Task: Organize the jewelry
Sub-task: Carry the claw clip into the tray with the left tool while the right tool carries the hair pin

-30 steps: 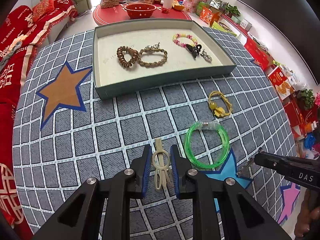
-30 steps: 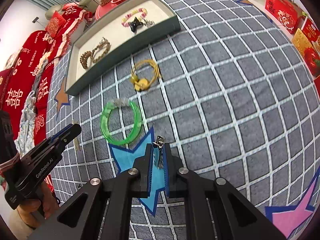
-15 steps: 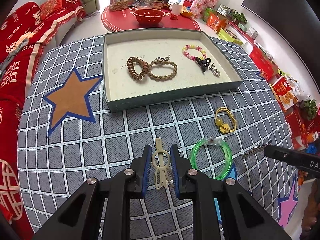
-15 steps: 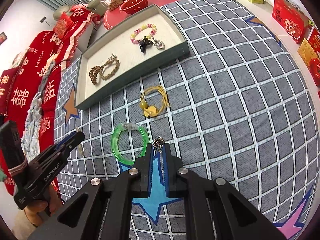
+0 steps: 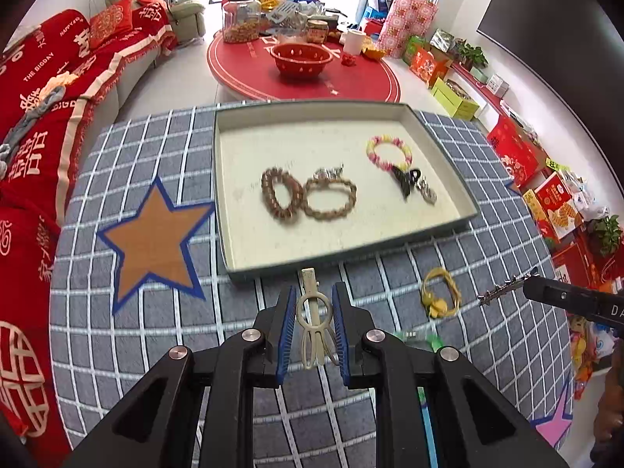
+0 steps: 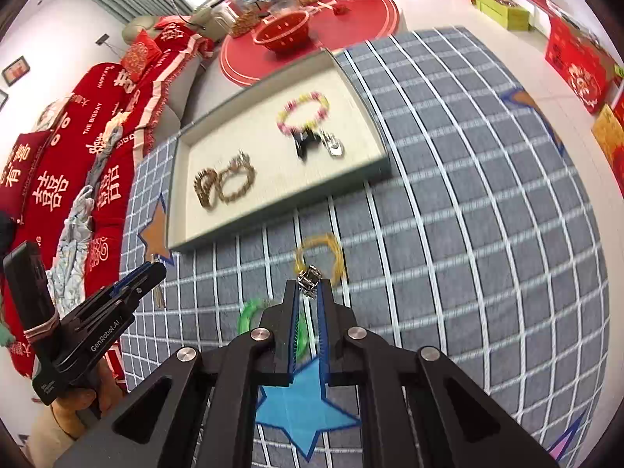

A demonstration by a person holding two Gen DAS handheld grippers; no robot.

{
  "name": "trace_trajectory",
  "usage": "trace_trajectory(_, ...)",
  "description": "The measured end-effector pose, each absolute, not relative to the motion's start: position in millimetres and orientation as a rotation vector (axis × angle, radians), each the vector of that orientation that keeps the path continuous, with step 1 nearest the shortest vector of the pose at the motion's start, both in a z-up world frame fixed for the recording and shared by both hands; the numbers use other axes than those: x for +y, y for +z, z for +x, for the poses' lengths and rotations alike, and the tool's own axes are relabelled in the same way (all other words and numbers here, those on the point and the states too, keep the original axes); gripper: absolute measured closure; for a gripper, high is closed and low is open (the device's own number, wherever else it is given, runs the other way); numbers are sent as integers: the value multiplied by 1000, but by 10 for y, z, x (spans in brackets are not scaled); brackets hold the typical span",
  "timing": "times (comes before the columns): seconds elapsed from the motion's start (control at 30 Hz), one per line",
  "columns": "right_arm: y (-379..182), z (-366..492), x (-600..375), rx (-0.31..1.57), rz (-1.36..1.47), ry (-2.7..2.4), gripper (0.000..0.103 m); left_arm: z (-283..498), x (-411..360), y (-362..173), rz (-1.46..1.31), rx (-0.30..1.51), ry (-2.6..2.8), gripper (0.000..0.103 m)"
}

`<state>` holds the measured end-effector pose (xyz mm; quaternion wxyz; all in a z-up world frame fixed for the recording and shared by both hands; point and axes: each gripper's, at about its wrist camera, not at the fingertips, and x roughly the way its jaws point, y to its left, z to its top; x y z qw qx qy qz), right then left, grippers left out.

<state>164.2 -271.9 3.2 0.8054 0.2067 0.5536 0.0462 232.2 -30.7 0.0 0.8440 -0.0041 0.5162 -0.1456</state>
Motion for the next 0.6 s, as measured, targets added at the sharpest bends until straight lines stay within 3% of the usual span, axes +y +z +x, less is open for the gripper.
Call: trace_trajectory(0.6, 82, 2618, -2855, 1168, 439, 158, 93, 3013, -507, -74, -1, 1067, -226, 71)
